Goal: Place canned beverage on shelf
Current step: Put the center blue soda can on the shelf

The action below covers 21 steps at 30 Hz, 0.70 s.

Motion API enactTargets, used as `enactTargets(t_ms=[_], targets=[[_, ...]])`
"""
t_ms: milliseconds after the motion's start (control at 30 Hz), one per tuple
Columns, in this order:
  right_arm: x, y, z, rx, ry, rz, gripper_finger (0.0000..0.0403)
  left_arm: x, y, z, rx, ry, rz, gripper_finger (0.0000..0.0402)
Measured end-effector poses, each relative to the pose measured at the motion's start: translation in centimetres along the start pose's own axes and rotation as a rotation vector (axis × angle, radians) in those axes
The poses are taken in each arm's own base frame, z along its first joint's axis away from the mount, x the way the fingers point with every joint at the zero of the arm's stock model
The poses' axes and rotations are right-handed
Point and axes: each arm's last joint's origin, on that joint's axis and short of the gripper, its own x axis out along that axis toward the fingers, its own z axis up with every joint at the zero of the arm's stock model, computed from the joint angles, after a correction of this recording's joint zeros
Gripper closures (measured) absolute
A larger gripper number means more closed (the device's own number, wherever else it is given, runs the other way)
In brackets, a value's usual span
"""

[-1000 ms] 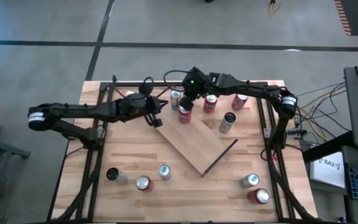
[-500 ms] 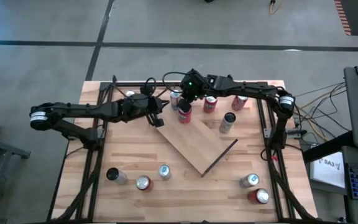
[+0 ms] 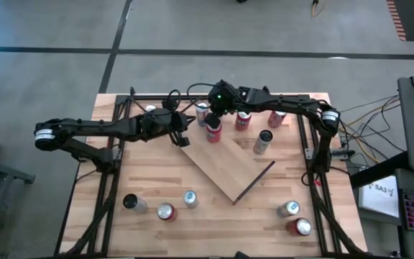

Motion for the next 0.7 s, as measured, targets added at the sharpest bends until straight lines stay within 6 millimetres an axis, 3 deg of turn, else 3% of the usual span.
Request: enactTargets(t_ms=[333,467,700], targets=[[-1.2,0.3,0.4,0.031,-0.027,0.012,0.039,0.0,0.0,0.0,0.002,0.004,-0.001,0.0402],[-1.8,0.8,0.7,0.029,-0.063,0.026,0.039,-0.1,0.2,-0.2,0.005,0.039,0.081,0.0402],[-1.2,1.5,1.7,0.035,-0.173,0.05,0.039,-0.8,0.8,0.1,-0.006,0.042,0.165,0.0402]])
